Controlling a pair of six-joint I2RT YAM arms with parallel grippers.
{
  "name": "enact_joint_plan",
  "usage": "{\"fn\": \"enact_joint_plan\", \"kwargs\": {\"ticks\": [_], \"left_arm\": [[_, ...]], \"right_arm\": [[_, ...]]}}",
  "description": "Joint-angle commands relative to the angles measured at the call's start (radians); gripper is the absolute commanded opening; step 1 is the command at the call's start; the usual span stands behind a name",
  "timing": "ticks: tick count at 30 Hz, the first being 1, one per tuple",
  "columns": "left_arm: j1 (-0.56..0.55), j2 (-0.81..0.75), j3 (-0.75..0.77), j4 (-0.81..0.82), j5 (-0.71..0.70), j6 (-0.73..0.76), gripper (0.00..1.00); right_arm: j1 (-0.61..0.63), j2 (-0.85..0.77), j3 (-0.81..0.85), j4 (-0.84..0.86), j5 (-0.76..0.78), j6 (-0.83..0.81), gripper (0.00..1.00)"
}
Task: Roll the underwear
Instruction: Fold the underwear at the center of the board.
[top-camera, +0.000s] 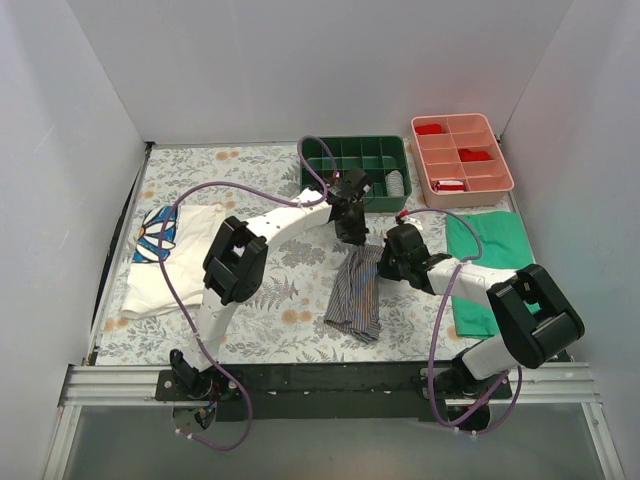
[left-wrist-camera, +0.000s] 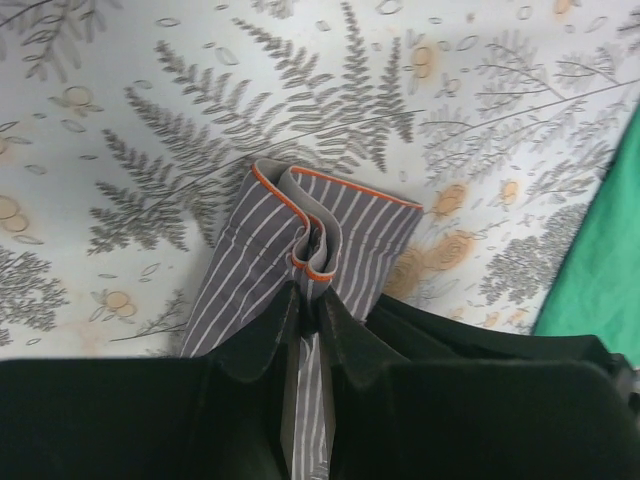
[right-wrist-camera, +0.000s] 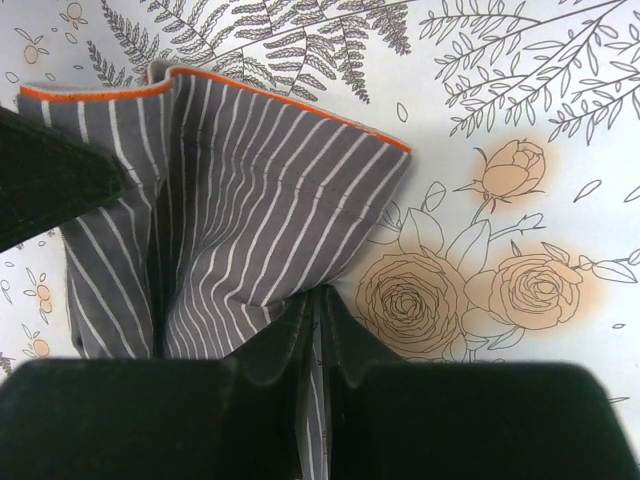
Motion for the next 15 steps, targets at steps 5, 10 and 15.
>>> {"fn": "enact_joint_plan", "kwargs": {"ticks": [5,10,15], "left_arm": [[-0.029,0.018,0.113,-0.007,0.048,-0.041,0.0],[-0.037,0.013,0.102,0.009,0.059,-0.071,0.0],[-0.052,0.015,0.096,0.036,0.077,-0.091,0.0]], "right_arm": [[-0.007,0.0,-0.013,-0.011,0.012,-0.008,0.16],[-0.007,-0.003,-0.018,-0.017,0.023,0.0,0.17],[-0.009,-0.013,-0.025,-0.027,0.046,0.012,0.18]]}}
